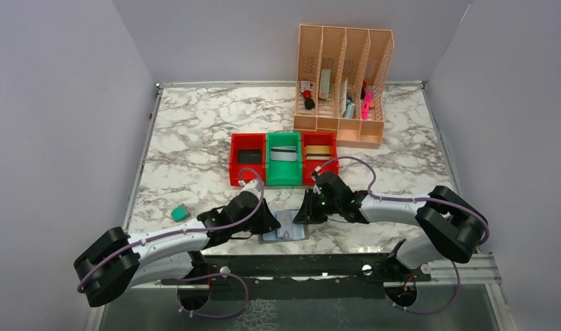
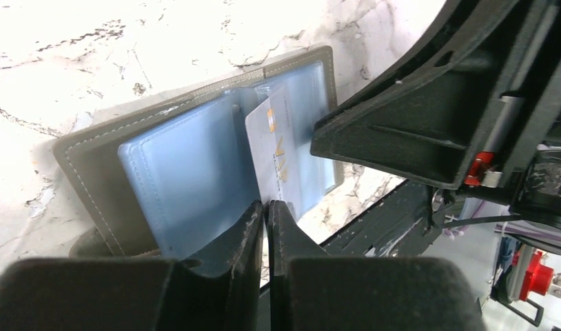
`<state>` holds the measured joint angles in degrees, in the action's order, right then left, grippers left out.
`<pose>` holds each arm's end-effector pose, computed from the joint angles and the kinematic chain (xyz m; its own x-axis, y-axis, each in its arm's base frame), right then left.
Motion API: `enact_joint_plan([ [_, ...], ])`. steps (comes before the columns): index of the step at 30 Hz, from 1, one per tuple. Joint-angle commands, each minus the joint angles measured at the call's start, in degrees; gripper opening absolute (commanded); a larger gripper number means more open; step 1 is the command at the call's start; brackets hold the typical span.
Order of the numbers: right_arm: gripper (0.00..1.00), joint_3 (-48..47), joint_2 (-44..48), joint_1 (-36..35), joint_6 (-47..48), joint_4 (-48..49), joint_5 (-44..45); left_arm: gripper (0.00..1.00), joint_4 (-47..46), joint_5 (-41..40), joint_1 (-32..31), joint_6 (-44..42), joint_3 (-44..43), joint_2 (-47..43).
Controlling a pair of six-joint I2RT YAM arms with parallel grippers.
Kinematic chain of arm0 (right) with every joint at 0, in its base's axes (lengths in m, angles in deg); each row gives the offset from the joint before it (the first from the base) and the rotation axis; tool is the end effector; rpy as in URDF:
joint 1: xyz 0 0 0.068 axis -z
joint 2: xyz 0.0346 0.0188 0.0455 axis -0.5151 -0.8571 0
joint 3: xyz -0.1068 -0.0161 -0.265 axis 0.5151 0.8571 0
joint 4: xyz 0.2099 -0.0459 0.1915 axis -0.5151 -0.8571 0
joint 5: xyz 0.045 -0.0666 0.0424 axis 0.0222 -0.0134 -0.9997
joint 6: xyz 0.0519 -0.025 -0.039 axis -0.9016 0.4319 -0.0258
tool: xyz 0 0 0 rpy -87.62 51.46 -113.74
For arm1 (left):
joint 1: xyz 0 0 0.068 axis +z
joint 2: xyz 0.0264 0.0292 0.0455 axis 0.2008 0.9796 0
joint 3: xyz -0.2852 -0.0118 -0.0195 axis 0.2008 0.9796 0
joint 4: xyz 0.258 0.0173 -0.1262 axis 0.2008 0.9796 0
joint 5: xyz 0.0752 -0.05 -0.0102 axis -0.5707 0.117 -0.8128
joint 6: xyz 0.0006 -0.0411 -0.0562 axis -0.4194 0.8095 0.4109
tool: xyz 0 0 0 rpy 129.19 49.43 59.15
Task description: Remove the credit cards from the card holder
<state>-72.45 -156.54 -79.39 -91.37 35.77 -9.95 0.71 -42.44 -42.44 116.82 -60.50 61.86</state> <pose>0.1816 0.2269 0.1133 -0.9634 0.0750 -0.2575 -0.1195 0.7395 0.6625 0.1280 -0.1809 0.1366 -0.8901 -0.1888 -0.4149 0.1616 0.7204 -0.6745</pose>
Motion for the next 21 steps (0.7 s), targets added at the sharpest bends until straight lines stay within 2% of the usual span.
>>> enact_joint_plan([
  [1,0.25,-2.04,1.54,-0.31,4.9,-5.35,-1.01,0.14,-1.93,-0.03,-0.01,-0.94,-1.95,2.21],
  [5,0.29,-1.99,3.54,-0.31,5.27,-0.93,-5.37,0.2,-2.56,0.43,0.03,-1.03,-2.37,3.55],
  [9,0.32,-2.66,0.75,-0.4,5.55,1.69,-8.06,0.21,-2.55,0.26,0.04,-0.98,-2.33,3.55],
  [16,0.32,-3.23,-4.43,-0.37,2.93,-3.95,-2.8,0.26,-2.64,0.07,0.0,-0.77,-2.17,3.23],
  [21,0.32,-1.32,-5.02,-0.32,1.94,-3.68,-1.92,0.33,-5.52,0.42,0.05,-0.42,-1.1,4.81],
])
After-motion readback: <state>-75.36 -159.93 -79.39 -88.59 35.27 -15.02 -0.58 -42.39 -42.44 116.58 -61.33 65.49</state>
